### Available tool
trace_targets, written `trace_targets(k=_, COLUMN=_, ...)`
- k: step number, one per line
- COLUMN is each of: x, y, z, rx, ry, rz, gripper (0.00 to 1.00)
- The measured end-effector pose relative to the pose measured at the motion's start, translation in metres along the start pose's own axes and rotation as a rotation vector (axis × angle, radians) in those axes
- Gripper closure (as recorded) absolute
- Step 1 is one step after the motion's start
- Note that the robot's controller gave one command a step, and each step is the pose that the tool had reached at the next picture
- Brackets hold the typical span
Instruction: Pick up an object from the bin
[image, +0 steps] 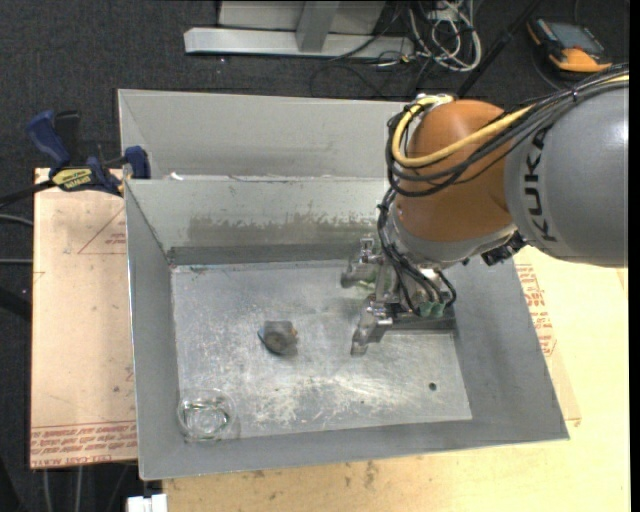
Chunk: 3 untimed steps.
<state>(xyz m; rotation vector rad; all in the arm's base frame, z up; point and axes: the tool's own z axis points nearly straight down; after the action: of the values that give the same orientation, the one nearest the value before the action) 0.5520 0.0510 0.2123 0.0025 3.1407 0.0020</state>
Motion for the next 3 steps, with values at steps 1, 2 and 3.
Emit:
trace_targets(k=1, x=0.0, y=0.0, z=0.0, rx=0.0, ry=0.0, rz=0.0, gripper=0.0)
trace_targets(k=2, x=-0.001, y=0.001, z=0.001, rx=0.0, ry=-0.002, rz=-0.002, gripper=0.0)
trace_targets(k=3, x=0.003, y=0.018, z=0.076, rx=-0.003, ry=-0.004, rz=-0.18, gripper=0.0)
